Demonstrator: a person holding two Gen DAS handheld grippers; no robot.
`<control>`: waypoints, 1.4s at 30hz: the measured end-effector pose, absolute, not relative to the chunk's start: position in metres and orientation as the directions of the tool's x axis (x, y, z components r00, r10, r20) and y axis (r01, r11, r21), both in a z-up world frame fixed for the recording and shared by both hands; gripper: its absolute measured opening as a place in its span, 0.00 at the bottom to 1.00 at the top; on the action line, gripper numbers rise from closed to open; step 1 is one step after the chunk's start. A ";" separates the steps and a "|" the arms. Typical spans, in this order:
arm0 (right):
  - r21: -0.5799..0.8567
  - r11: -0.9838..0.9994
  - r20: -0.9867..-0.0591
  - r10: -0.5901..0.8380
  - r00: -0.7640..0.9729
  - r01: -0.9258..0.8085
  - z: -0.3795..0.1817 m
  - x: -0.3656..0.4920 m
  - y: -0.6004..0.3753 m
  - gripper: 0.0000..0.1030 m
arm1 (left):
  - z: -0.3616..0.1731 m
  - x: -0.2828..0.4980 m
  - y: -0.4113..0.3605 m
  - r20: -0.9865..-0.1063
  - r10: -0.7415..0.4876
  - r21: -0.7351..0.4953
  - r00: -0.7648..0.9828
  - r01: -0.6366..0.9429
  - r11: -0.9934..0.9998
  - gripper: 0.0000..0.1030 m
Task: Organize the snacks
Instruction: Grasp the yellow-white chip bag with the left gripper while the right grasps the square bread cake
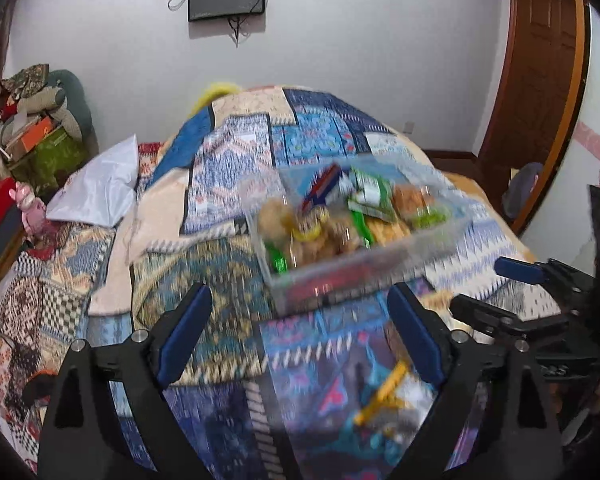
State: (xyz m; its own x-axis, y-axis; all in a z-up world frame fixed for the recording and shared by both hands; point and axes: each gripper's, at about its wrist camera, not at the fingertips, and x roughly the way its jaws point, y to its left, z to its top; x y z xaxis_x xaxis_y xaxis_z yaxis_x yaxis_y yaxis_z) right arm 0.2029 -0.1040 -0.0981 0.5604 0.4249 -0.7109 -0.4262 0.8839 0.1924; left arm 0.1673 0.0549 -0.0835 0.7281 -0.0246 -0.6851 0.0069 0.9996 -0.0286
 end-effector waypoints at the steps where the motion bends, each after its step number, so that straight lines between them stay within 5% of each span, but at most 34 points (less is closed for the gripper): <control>1: 0.196 0.887 -0.729 0.418 0.543 -0.419 -0.108 0.204 -0.102 0.91 | -0.088 0.164 0.054 -0.693 -0.025 -0.028 0.721 0.008 1.000 0.87; 13: 0.248 0.885 -0.806 0.414 0.423 -0.393 -0.157 0.218 -0.072 0.91 | -0.129 0.145 0.053 -0.751 -0.007 -0.028 0.660 -0.021 0.999 0.87; 17: 0.266 0.882 -0.798 0.427 0.424 -0.389 -0.159 0.213 -0.080 0.80 | -0.135 0.143 0.050 -0.765 -0.022 -0.044 0.644 -0.018 0.999 0.87; 36: 0.238 0.905 -0.772 0.397 0.497 -0.353 -0.145 0.171 -0.146 0.77 | -0.175 0.146 -0.011 -0.855 -0.182 -0.222 0.486 -0.024 0.975 0.87; 42: 0.256 0.908 -0.764 0.401 0.506 -0.333 -0.143 0.164 -0.164 0.77 | -0.182 0.150 -0.025 -0.854 -0.093 -0.140 0.512 -0.053 0.989 0.81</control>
